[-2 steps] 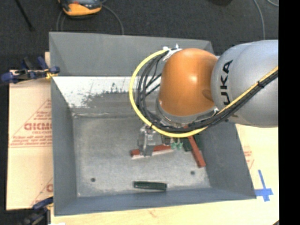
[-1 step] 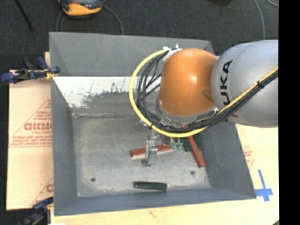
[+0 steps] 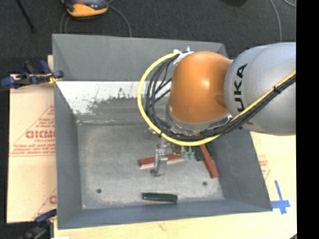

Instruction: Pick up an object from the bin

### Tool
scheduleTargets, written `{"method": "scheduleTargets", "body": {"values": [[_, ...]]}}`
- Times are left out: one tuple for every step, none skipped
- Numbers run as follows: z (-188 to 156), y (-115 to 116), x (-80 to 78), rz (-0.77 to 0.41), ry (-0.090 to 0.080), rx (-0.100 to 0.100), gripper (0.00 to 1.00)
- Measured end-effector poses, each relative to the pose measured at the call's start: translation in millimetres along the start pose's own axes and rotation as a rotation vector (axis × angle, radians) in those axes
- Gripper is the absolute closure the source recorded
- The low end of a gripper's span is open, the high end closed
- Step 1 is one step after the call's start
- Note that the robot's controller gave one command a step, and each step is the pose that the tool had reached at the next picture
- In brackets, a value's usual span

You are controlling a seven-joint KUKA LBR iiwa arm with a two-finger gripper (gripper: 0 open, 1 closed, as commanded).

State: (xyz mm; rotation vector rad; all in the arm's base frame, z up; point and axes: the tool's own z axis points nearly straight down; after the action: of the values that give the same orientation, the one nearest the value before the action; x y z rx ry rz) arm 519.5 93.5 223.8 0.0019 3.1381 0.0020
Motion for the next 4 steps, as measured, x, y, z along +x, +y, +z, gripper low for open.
{"method": "scheduleTargets", "body": {"values": [[38,-14,-10.7,-0.09,-0.005,0.001,0.0],[94,-52,-20.3,-0.341,-0.004,0.001,0.0],[153,-47,-45.1,-0.386,-0.001,-0.001,1.0],[153,-47,-45.1,-0.385,-0.001,-0.001,1.0]]}}
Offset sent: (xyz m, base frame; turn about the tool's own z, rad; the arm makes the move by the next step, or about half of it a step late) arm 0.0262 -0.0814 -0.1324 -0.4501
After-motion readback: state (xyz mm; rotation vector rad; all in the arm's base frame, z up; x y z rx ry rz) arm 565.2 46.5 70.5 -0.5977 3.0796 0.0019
